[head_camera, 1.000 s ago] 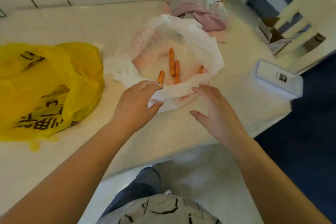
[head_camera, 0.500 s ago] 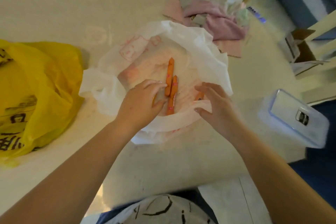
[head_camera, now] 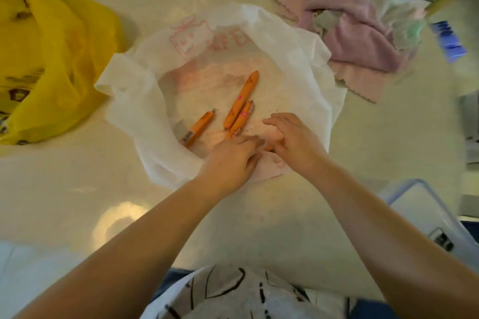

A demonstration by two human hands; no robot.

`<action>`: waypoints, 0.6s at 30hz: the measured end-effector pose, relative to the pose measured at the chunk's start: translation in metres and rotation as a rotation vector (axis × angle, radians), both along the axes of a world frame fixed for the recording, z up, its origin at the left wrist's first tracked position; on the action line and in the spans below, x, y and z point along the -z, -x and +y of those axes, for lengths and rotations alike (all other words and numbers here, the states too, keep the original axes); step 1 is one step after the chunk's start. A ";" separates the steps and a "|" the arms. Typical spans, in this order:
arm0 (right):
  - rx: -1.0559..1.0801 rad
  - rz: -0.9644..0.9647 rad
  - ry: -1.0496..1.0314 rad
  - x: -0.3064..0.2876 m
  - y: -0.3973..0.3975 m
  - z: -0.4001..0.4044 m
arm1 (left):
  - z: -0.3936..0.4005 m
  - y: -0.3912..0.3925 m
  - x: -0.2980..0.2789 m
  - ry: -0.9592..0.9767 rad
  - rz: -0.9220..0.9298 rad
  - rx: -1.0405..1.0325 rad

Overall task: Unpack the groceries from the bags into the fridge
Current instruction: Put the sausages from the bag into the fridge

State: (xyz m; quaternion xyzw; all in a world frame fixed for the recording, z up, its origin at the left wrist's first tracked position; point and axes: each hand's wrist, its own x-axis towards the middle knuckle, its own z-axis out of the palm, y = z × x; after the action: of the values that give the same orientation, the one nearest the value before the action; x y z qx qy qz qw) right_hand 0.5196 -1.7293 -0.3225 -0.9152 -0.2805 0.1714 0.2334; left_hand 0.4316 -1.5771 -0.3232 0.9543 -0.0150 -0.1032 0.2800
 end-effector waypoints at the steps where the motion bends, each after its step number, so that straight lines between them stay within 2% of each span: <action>1: -0.016 0.001 0.026 0.004 0.000 -0.002 | -0.004 0.004 0.001 0.004 0.011 0.006; 13: -0.155 0.013 0.233 0.017 0.016 -0.034 | -0.034 0.043 0.014 -0.006 0.044 0.065; 18: -0.140 -0.093 0.165 0.009 0.015 -0.023 | -0.021 0.040 0.007 0.041 -0.033 -0.007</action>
State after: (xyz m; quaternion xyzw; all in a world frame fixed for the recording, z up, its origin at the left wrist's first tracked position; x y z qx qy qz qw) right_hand 0.5048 -1.7521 -0.3317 -0.9163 -0.3393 0.1672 0.1316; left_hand 0.3918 -1.5982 -0.3300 0.9500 -0.0184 -0.0860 0.2996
